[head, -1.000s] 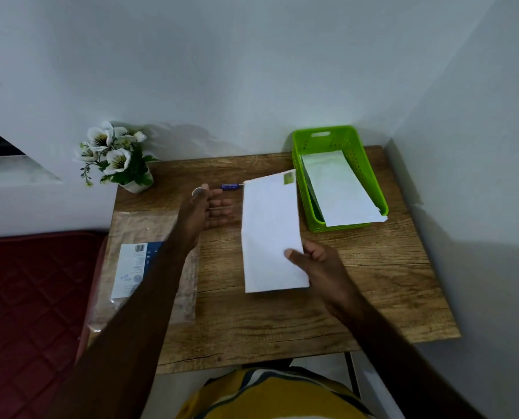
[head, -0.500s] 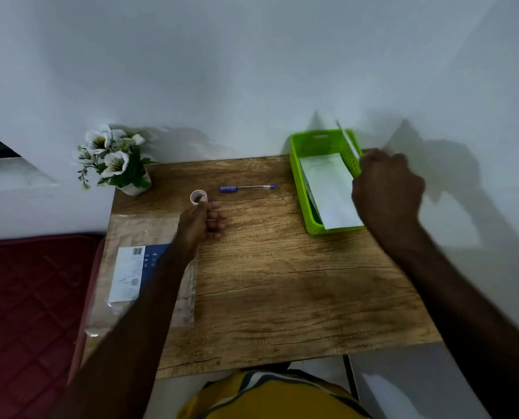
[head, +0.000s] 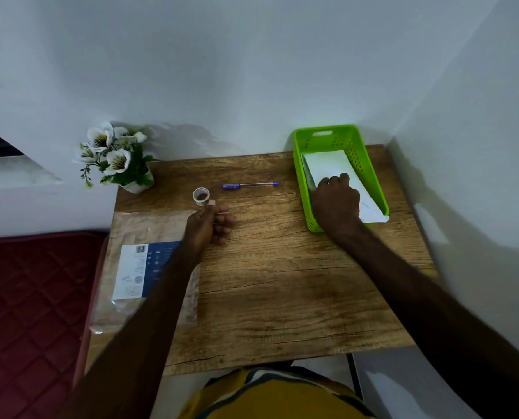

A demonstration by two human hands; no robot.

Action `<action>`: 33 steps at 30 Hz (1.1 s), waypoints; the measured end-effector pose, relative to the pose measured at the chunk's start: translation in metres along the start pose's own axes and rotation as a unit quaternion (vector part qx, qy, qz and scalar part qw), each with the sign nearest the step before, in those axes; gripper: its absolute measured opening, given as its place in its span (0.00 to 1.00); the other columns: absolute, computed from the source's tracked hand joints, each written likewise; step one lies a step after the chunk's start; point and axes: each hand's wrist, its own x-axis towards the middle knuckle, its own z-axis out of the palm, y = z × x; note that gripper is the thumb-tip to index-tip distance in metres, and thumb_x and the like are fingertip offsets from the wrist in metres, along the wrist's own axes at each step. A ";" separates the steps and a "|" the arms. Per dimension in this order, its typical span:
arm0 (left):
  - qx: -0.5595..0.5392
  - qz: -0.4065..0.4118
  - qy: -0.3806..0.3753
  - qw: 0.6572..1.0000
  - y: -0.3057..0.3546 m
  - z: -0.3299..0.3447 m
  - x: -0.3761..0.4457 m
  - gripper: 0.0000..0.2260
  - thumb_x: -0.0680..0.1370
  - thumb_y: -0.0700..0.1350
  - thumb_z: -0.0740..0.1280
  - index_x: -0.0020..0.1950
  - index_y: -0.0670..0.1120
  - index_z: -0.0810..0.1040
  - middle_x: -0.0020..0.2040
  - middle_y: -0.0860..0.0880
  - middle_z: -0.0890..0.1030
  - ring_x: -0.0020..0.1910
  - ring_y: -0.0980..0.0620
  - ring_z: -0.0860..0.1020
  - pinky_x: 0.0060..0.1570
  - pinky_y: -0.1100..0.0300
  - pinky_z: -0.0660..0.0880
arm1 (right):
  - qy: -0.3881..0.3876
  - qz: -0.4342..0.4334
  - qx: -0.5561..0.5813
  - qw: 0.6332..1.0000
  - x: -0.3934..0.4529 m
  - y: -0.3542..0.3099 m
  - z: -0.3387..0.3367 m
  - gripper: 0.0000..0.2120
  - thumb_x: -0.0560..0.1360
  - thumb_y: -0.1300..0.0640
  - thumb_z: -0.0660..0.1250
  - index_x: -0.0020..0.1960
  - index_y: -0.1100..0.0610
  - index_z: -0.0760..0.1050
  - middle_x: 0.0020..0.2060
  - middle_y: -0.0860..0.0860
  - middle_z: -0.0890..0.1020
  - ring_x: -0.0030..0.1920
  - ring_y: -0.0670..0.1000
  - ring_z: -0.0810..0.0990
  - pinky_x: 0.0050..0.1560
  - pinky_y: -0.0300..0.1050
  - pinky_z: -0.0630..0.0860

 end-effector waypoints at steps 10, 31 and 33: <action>-0.014 0.029 0.068 0.997 -0.007 0.008 0.002 0.18 0.86 0.55 0.56 0.56 0.47 0.82 0.46 0.45 0.87 0.38 0.51 0.81 0.39 0.56 0.79 | 0.212 -0.059 0.105 0.970 -0.039 -0.018 -0.008 0.16 0.81 0.47 0.62 0.48 0.58 0.82 0.44 0.55 0.82 0.49 0.58 0.79 0.31 0.46 0.71; 0.492 0.282 0.168 0.807 -0.092 0.051 -0.029 0.23 0.85 0.53 0.54 0.80 0.49 0.64 0.82 0.48 0.62 0.82 0.48 0.56 0.80 0.44 0.56 | 0.048 -0.126 0.187 0.973 -0.077 -0.089 0.107 0.27 0.84 0.49 0.49 0.79 0.59 0.64 0.80 0.56 0.63 0.80 0.55 0.60 0.77 0.63 0.58; 0.514 0.257 0.161 0.802 -0.092 0.053 -0.027 0.26 0.84 0.55 0.49 0.82 0.49 0.59 0.83 0.48 0.57 0.83 0.48 0.52 0.81 0.44 0.53 | 0.047 -0.125 0.187 0.973 -0.078 -0.086 0.112 0.26 0.84 0.49 0.50 0.79 0.59 0.64 0.80 0.55 0.63 0.80 0.54 0.60 0.78 0.62 0.56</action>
